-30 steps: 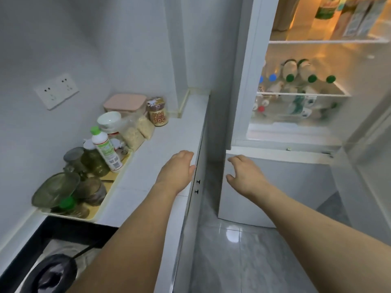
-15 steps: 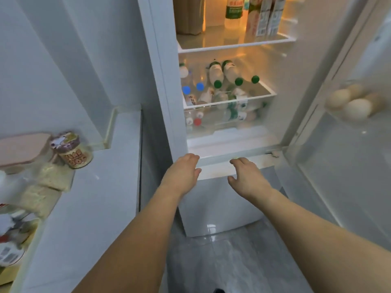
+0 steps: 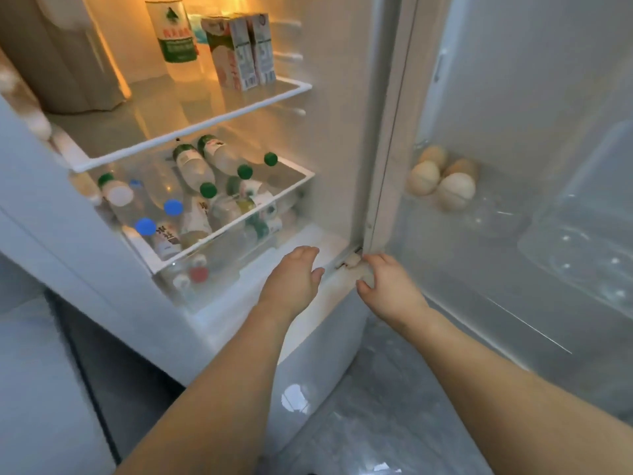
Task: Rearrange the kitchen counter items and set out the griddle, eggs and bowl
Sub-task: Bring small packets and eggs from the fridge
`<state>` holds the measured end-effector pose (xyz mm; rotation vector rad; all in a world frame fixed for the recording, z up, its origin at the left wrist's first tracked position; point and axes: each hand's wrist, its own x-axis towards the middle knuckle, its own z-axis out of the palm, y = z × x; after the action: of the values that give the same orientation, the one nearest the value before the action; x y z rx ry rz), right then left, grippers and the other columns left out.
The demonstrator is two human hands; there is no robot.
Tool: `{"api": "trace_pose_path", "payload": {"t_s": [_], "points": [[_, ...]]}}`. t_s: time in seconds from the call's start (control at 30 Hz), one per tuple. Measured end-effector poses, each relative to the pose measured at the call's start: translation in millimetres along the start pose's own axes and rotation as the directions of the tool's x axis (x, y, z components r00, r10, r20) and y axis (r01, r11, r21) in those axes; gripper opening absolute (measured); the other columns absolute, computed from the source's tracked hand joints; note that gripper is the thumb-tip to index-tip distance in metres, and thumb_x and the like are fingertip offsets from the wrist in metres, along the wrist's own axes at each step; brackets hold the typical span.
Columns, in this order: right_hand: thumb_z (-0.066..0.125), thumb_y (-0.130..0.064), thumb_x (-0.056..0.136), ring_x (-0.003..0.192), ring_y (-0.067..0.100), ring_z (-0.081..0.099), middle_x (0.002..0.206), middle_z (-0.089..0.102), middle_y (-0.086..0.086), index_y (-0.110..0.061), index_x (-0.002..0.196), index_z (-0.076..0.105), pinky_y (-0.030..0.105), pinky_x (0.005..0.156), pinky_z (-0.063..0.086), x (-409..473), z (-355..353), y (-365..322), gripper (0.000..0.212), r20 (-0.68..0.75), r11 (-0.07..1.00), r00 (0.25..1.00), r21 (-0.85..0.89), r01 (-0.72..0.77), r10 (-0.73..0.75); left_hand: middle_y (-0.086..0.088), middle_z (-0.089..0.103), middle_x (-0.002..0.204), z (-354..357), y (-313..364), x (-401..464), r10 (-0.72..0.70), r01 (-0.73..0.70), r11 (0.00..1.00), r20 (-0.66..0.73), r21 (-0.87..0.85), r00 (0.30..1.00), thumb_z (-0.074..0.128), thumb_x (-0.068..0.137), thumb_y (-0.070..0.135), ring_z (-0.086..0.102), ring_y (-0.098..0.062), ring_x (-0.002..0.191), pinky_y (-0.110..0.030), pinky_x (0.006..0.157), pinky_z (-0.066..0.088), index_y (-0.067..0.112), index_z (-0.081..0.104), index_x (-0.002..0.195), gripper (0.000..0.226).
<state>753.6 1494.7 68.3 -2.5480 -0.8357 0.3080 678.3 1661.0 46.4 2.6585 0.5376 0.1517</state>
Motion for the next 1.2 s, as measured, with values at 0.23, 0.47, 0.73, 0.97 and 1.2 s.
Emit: {"api": "trace_pose_path", "payload": {"t_s": [0.23, 0.47, 0.73, 0.97, 1.2], "points": [[0.055, -0.023, 0.091, 0.133, 0.027, 0.039, 0.145, 0.041, 0.01, -0.01, 0.142, 0.04, 0.031, 0.11, 0.031, 1.0, -37.3, -2.0, 0.055, -0.102, 0.986, 0.981, 0.041, -0.162, 0.166, -0.006, 0.047, 0.144, -31.1, 20.8, 54.3, 0.068, -0.091, 0.962, -0.099, -0.256, 0.993, 0.052, 0.098, 0.024, 0.045, -0.022, 0.13, -0.029, 0.107, 0.032, 0.013, 0.049, 0.139, 0.042], [0.057, -0.027, 0.09, 0.12, 0.024, 0.053, 0.132, 0.057, 0.009, -0.011, 0.132, 0.054, 0.03, 0.098, 0.041, -15.7, -92.1, -22.4, 0.045, -0.035, 0.975, 0.974, -0.005, -0.224, 0.224, -0.004, 0.056, 0.135, -87.2, 68.6, 85.4, 0.158, -0.201, 0.886, -0.135, -0.418, 0.978, 0.059, 0.094, 0.025, 0.055, -0.019, 0.118, -0.029, 0.101, 0.042, 0.014, 0.054, 0.136, 0.043], [0.053, -0.021, 0.093, 0.081, 0.021, 0.07, 0.098, 0.071, 0.008, -0.007, 0.105, 0.065, 0.028, 0.068, 0.056, -30.2, -156.0, -56.9, 0.022, 0.201, 0.949, 0.934, 0.054, -0.311, 0.294, 0.004, 0.064, 0.119, -132.7, 114.2, 89.0, 0.311, -0.345, 0.829, -0.151, -0.44, 0.938, 0.066, 0.089, 0.031, 0.058, -0.01, 0.097, -0.021, 0.086, 0.041, 0.021, 0.062, 0.126, 0.039], [0.061, -0.026, 0.088, 0.064, 0.019, 0.064, 0.078, 0.07, 0.004, -0.011, 0.086, 0.065, 0.027, 0.056, 0.049, -28.0, -214.2, -54.1, 0.016, -0.07, 0.952, 0.959, 0.161, -0.261, 0.275, 0.008, 0.065, 0.111, -143.2, 139.8, 99.4, 0.403, -0.378, 0.858, 0.0, -0.348, 0.915, 0.066, 0.087, 0.037, 0.06, -0.009, 0.103, -0.021, 0.088, 0.042, 0.022, 0.064, 0.122, 0.038], [0.064, -0.039, 0.085, 0.072, 0.016, 0.058, 0.071, 0.059, -0.006, -0.019, 0.079, 0.06, 0.024, 0.056, 0.04, -13.9, -210.8, -31.8, 0.02, -0.227, 0.945, 0.919, 0.026, -0.325, 0.322, 0.003, 0.068, 0.087, -139.5, 165.2, 111.8, 0.359, -0.36, 0.932, 0.221, -0.035, 0.907, 0.07, 0.078, 0.047, 0.063, -0.016, 0.084, -0.03, 0.071, 0.051, 0.024, 0.07, 0.089, 0.025]]}}
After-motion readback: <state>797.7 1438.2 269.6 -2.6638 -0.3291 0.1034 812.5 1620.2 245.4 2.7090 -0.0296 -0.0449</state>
